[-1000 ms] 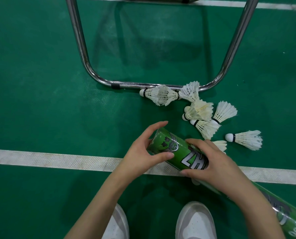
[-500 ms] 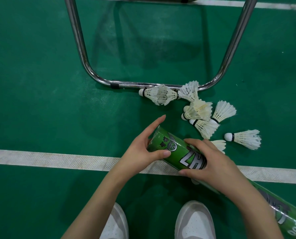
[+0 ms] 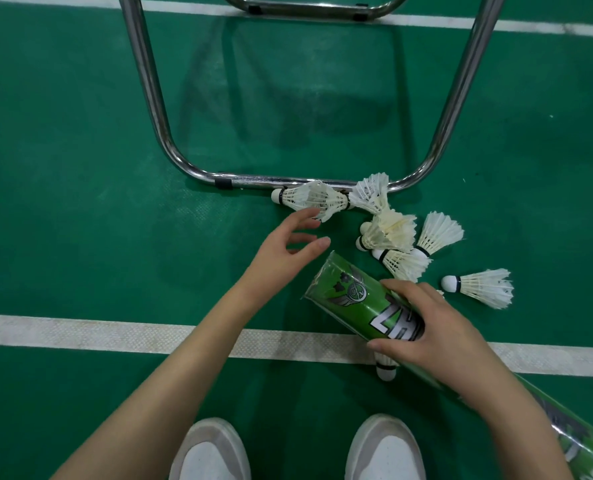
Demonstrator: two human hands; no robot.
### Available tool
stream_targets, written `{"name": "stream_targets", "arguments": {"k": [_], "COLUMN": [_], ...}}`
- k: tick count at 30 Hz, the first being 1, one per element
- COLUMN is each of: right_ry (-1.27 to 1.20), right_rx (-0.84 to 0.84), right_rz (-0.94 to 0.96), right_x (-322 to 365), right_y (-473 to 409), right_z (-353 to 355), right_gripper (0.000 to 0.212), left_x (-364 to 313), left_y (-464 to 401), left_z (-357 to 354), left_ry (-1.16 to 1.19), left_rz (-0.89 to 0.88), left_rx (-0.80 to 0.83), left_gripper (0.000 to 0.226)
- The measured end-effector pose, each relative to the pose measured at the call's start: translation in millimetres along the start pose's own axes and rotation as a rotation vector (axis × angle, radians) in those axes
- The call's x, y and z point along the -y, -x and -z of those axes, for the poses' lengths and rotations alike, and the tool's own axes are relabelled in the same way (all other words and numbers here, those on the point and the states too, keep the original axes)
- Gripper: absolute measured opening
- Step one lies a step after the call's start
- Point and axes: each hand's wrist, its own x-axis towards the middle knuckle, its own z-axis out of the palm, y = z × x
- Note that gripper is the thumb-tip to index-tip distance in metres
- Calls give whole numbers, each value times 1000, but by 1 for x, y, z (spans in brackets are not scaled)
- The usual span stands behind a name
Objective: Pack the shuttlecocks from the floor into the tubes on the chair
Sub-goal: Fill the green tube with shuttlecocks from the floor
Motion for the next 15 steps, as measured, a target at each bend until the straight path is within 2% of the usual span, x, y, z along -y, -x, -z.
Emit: {"name": "stream_targets", "arguments": {"k": [8,15], "right_ry": [5,2], "right_rx": [-2,-4], "right_rz": [-1,-8], "right_x": [-4,-6], "right_y": [-2,-1], "right_z": [2,3], "right_gripper": [74,74], "left_x": [17,23], "left_y": [-38,-45], "left_z": [-6,-13], "left_ry": [-235,-333], "left_rz": [21,39], "left_rx": [121,159], "left_gripper": [49,71]}}
